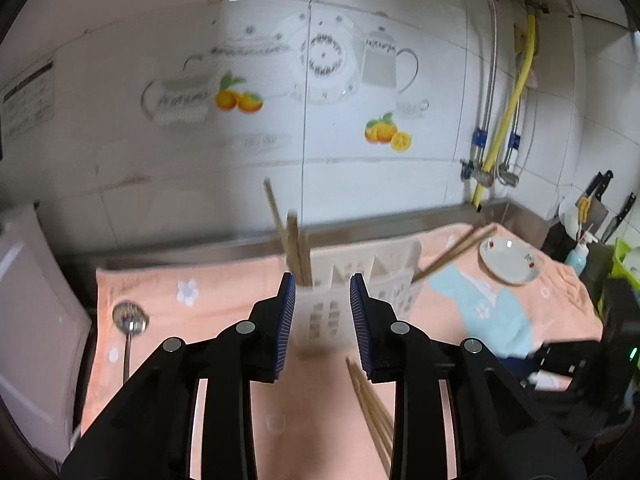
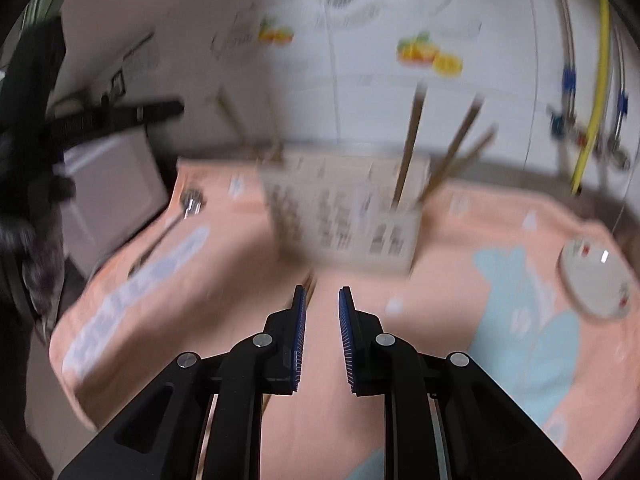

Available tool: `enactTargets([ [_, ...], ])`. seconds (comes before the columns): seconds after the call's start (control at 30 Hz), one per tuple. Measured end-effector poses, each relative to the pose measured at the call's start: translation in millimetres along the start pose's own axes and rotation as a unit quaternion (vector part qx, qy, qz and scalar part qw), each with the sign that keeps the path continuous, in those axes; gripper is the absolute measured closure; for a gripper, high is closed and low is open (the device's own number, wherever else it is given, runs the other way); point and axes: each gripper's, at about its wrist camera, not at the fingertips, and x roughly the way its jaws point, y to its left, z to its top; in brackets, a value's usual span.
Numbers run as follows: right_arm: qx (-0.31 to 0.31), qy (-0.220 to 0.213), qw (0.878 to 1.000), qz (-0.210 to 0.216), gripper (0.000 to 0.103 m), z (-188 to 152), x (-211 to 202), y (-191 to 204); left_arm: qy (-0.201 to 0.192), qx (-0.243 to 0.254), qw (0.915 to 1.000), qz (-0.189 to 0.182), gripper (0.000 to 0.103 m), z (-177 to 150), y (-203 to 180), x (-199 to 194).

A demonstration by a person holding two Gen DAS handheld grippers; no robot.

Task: Organize utensils
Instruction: 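Open both tools to drop the chopsticks into the caddy, then lower the right tool onto a chopstick and close while the left tool grasps another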

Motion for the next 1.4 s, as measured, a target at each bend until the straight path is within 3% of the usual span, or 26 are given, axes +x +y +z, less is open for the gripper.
enactTargets([
  [0.23,-0.001,0.059,0.998,0.028,0.086,-61,20,33,0.032,-0.021,0.9991,0.021,0.066,-56,8,-10],
  [0.43,0.024,0.083,0.996,0.032,0.086,-85,36,45,0.055,-0.068,0.9959,0.025,0.066,-98,21,-17],
  [0.7,0.056,0.094,0.994,0.026,0.088,-90,47,44,0.088,-0.092,0.9909,0.043,0.066,-138,31,-18],
  [0.87,0.059,0.096,0.994,0.010,0.088,-89,50,46,0.107,-0.102,0.9878,0.049,0.057,-157,35,-16],
  [1.1,0.039,0.093,0.995,-0.025,0.092,-87,54,55,0.126,-0.094,0.9864,0.048,0.056,-173,29,-11],
  [1.4,0.046,0.083,0.995,-0.039,0.095,-88,49,47,0.148,-0.083,0.9854,0.011,0.056,-187,3,-1],
])
